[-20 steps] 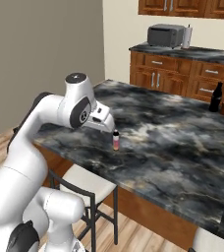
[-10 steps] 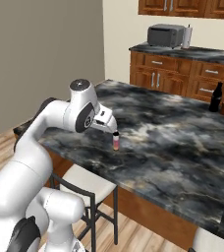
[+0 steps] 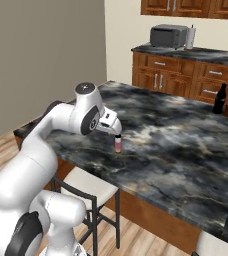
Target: Place the large bottle from the dining counter next to the other large bottle outside the sink, and place the small bottle from the dining counter next to the other small bottle inside the sink.
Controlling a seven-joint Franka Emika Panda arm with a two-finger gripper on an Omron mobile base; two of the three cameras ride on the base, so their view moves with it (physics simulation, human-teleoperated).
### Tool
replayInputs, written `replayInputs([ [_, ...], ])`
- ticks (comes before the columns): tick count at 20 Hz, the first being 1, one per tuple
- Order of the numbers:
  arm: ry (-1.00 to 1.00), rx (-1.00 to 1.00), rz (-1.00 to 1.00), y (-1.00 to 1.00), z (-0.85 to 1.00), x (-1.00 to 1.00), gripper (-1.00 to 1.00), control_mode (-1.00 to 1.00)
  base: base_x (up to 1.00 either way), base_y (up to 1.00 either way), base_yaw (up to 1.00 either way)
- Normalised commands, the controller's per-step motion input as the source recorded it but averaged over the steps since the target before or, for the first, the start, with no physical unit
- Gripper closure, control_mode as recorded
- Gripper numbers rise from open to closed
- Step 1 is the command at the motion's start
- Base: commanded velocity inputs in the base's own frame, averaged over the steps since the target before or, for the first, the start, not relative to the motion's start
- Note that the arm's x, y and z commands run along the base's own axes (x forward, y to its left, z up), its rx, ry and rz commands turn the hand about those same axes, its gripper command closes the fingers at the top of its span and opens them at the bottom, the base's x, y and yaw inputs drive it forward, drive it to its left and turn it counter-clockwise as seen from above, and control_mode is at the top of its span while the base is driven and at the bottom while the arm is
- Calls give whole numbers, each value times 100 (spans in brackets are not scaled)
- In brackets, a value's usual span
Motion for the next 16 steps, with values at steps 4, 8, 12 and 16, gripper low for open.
replayInputs([
  [4,-2,0,0,-1,-20,23,-100,-100,0,0,0],
  [8,-1,0,0,-6,-18,22,-100,-100,0,0,0],
  [12,-2,1,0,-14,-15,17,-100,-100,0,0,0],
  [16,-6,0,0,-5,-8,16,-100,-100,0,0,0],
])
